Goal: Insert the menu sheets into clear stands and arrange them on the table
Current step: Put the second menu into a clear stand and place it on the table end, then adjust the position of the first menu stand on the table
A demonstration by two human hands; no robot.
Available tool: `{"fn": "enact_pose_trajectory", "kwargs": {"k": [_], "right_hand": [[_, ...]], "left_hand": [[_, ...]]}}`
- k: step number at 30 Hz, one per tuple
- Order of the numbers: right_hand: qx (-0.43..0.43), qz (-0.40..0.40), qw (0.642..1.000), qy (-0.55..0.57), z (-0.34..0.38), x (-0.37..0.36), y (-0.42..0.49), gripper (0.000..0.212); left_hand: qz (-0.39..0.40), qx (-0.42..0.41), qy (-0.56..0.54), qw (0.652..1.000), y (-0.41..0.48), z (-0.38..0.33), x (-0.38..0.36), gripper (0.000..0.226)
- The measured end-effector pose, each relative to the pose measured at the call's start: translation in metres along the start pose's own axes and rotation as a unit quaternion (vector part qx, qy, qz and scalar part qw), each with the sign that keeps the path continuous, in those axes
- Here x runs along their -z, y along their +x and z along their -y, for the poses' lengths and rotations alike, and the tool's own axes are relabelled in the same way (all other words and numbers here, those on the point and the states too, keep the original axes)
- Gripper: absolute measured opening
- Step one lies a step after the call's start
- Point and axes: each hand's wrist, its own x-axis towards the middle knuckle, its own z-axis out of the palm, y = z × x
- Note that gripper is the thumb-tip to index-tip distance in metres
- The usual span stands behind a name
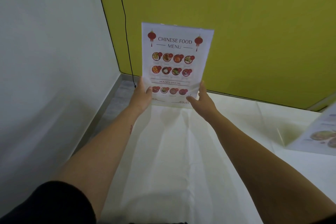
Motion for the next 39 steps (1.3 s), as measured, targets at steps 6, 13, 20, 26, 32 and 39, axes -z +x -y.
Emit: {"fn": "enact_pose_trajectory", "kwargs": {"k": [6,13,20,26,32,39], "right_hand": [[-0.001,-0.023,0.999,-0.039,-0.003,0.002,-0.009,0.079],[0.027,-0.031,0.989,-0.139,-0.040,0.019,-0.042,0.070],[0.072,-0.043,0.963,-0.256,-0.098,0.075,-0.098,0.065],[0.055,-0.064,0.943,-0.321,-0.161,0.145,-0.156,0.066],[0.027,-0.089,0.941,-0.325,-0.212,0.200,-0.197,0.067],[-0.009,-0.127,0.942,-0.310,-0.266,0.261,-0.226,0.068]], "left_hand": [[-0.038,-0.022,0.008,0.999,-0.008,0.003,-0.005,0.049],[-0.071,-0.028,0.110,0.991,-0.048,0.008,-0.032,0.057],[0.012,-0.062,0.270,0.961,-0.123,-0.021,-0.105,0.060],[0.067,-0.104,0.346,0.930,-0.188,-0.055,-0.186,0.060],[0.082,-0.129,0.387,0.910,-0.231,-0.084,-0.256,0.060],[0.105,-0.139,0.386,0.906,-0.264,-0.116,-0.326,0.062]]}}
